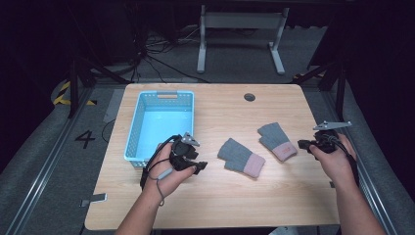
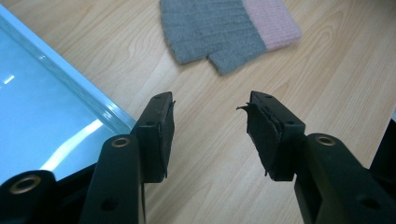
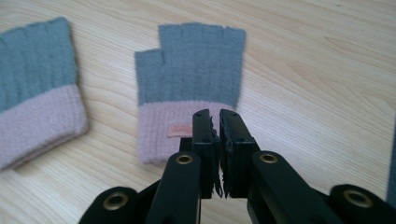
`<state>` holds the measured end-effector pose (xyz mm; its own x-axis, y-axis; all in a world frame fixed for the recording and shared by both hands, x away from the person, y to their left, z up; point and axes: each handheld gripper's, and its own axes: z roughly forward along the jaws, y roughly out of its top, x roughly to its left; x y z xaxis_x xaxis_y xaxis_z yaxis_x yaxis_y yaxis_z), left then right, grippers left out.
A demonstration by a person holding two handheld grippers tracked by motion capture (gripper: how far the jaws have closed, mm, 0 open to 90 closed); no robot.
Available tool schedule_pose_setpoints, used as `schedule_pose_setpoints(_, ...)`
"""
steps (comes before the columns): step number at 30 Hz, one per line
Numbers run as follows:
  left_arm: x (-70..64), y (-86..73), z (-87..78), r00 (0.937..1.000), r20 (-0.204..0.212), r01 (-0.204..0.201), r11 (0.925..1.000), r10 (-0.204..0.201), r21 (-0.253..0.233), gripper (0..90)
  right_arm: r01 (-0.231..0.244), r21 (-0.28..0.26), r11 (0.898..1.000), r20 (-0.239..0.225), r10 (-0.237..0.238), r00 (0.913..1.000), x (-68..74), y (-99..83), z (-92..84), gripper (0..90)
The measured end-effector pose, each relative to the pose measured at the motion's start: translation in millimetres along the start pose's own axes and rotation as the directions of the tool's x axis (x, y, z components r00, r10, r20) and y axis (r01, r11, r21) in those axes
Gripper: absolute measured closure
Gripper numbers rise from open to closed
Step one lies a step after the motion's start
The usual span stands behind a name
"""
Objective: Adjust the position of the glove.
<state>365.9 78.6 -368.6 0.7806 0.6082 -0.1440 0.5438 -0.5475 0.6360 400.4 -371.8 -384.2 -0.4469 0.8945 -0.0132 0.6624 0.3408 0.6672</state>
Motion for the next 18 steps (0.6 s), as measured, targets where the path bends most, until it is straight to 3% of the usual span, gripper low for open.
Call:
schedule_pose_setpoints(14,-1.8,1.6,-0.7,0.9998,0.003,-0.019,0.9997,0.019,0.013,50.5,-0.016,0.005,1.0,-0.04,0.016,0.9991,5.6,1.4,0.3,75.0)
schedule_pose_setpoints(18,-1.9,1.9,-2.6,0.9998,0.003,-0.022,0.9997,0.022,0.01,50.3,0.005,-0.017,1.0,-0.094,-0.007,0.9955,16.3,7.8,1.7,71.7)
